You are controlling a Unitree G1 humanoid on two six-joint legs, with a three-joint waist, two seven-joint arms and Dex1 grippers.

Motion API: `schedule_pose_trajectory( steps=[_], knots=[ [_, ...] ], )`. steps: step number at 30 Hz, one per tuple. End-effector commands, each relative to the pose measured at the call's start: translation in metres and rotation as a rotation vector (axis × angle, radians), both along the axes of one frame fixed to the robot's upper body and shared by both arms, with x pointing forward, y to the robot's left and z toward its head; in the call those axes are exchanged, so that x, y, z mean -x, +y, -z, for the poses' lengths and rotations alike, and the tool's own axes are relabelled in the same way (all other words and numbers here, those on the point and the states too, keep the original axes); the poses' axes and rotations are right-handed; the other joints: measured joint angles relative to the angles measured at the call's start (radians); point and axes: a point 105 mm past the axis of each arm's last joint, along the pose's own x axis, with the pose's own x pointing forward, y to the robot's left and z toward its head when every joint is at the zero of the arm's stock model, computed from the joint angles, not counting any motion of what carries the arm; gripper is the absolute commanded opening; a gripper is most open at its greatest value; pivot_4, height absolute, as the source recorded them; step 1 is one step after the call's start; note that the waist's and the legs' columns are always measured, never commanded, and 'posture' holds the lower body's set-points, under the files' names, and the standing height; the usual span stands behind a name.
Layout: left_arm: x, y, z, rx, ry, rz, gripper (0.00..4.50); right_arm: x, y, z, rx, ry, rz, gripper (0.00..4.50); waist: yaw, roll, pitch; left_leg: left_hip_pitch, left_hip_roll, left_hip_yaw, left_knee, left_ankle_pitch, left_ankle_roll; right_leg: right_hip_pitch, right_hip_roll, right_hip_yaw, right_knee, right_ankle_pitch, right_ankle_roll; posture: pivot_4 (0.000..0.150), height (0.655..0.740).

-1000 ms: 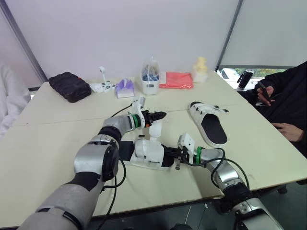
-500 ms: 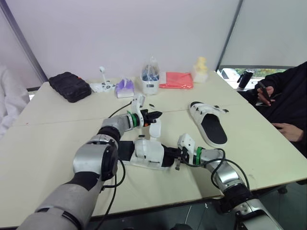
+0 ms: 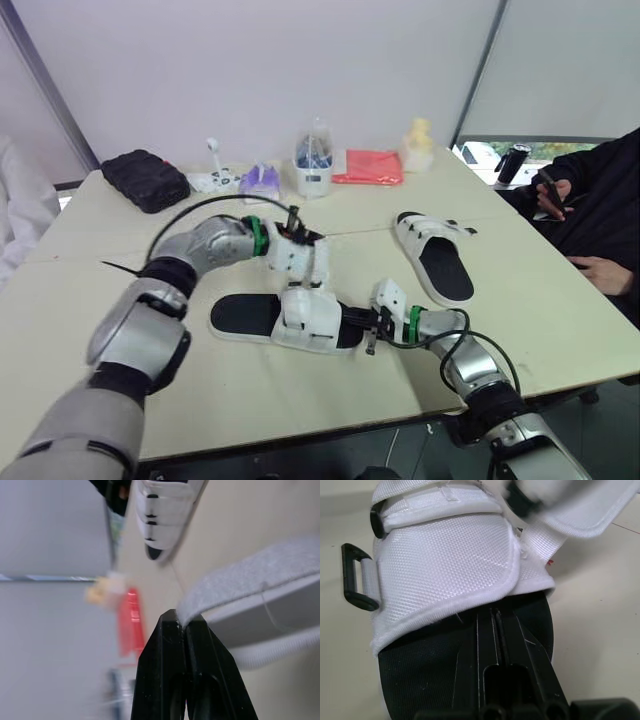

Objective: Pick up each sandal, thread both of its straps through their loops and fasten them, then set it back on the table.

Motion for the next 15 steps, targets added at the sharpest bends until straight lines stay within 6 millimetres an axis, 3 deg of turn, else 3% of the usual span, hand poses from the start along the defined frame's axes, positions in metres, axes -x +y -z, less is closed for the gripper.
schedule_pose_trajectory(
  steps=[1,5,10,15],
  knots=[
    [0.008,-0.005,-0.031,0.059,-0.259,0.135,0.02,0.019,-0.005,0.054,0.129,0.179,-0.012,0.0,0.002,0.0,0.0,0.0,0.0,0.0,0.0,0.0,0.0,0.0,0.0,0.0,0.0,0.0,0.0,0.15,0.74],
    [0.012,-0.008,-0.032,0.145,-0.264,0.172,0.02,0.017,-0.007,0.054,0.134,0.18,-0.013,0.0,0.001,0.0,0.0,0.0,0.0,0.0,0.001,0.0,0.0,0.0,0.001,-0.001,0.001,0.0,0.0,0.15,0.74],
    [0.007,-0.018,-0.042,0.3,-0.141,0.12,0.02,0.017,-0.007,0.054,0.137,0.179,-0.014,0.0,-0.001,0.0,0.0,-0.001,0.0,0.001,0.001,0.0,0.0,0.0,0.001,-0.002,0.001,0.0,0.0,0.15,0.74],
    [0.018,-0.024,-0.031,0.257,-0.09,0.191,0.02,0.017,-0.006,0.054,0.137,0.177,-0.013,0.0,-0.001,0.0,0.0,-0.001,0.0,0.001,0.002,0.0,0.0,0.0,0.001,-0.002,0.002,0.0,0.0,0.15,0.74]
  ],
)
